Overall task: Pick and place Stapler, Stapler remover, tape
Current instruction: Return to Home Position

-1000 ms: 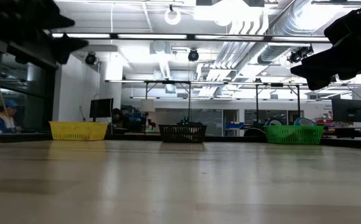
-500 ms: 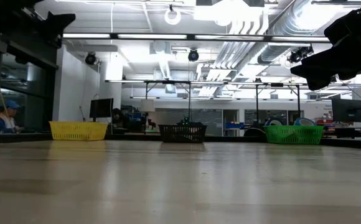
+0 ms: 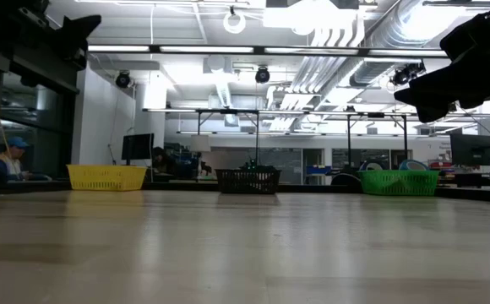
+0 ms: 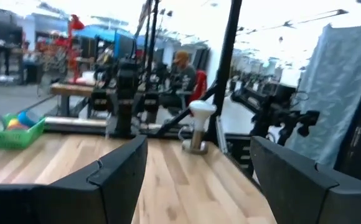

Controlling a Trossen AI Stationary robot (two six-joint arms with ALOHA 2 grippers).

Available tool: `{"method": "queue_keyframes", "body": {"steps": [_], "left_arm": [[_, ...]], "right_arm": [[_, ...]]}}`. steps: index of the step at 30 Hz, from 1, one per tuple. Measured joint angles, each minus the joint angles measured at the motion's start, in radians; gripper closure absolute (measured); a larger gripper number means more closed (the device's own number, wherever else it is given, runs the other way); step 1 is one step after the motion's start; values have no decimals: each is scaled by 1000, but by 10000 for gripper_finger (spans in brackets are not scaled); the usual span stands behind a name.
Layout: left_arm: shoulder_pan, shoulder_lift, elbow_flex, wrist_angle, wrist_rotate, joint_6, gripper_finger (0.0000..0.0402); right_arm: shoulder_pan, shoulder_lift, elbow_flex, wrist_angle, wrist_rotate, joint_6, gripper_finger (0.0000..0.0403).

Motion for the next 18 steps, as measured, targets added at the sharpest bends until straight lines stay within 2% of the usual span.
{"method": "queue_keyframes", "body": {"steps": [6,13,18], "left_arm": [[-115,1,0,-24,-176,71,121],[-212,1,-7,-32,-136,103,121],[-249,1,-71,5,-162,104,122]], "right_arm": [[0,0,0,0,0,0,238],[0,0,0,0,0,0,238],[0,0,0,0,0,0,238]]}}
